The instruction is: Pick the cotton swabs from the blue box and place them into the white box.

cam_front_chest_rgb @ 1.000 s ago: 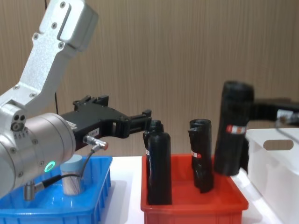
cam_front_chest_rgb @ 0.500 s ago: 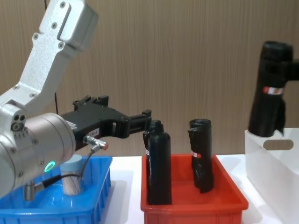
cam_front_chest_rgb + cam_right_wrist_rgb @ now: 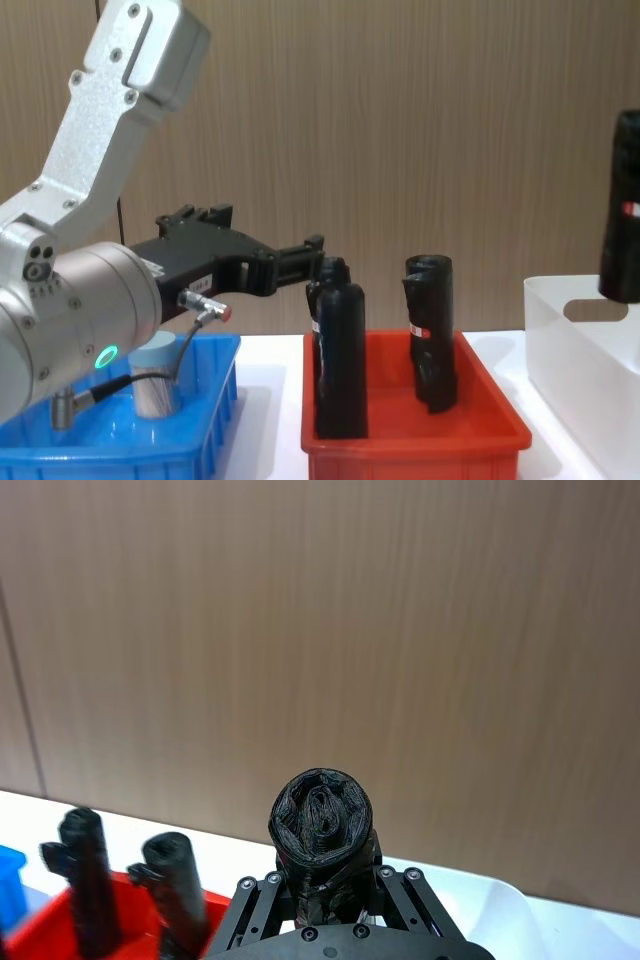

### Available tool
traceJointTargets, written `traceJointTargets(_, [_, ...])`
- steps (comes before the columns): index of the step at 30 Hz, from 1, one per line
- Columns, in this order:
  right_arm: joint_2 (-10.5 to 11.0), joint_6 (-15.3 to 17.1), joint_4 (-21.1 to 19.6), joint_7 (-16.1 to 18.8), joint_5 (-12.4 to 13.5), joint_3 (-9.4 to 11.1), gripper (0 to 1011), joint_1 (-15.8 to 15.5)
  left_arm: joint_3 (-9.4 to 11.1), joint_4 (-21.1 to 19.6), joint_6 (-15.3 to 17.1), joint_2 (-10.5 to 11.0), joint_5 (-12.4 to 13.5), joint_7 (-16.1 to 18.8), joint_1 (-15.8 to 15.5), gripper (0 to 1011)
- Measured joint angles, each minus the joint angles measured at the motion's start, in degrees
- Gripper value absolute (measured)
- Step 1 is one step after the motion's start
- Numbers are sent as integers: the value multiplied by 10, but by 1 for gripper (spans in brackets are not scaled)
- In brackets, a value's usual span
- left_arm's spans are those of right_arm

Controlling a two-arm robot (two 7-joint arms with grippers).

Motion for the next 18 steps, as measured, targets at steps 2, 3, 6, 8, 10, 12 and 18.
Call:
traceJointTargets(2, [0, -3, 17, -4, -6, 0, 346, 5, 0, 0, 0, 0, 0, 0, 0, 1004])
traceJointTargets(3, [-1, -5, 23, -5, -8, 0, 346, 6, 0, 0, 0, 0, 0, 0, 0, 1004])
traceJointTargets(6, [-2, -9, 45, -10, -15, 0, 346, 13, 0, 0, 0, 0, 0, 0, 0, 1004])
traceJointTargets(8, [-4, -13, 61, -12, -17, 0, 346, 17, 0, 0, 0, 0, 0, 0, 0, 1004])
traceJointTargets(10, [-5, -15, 74, -15, -19, 1, 346, 20, 0, 0, 0, 0, 0, 0, 0, 1004])
traceJointTargets(12, [-6, -19, 89, -17, -19, 1, 347, 24, 0, 0, 0, 0, 0, 0, 0, 1004])
traceJointTargets(18, [-8, -29, 126, -25, -19, 4, 506, 34, 0, 0, 0, 0, 0, 0, 0, 1004])
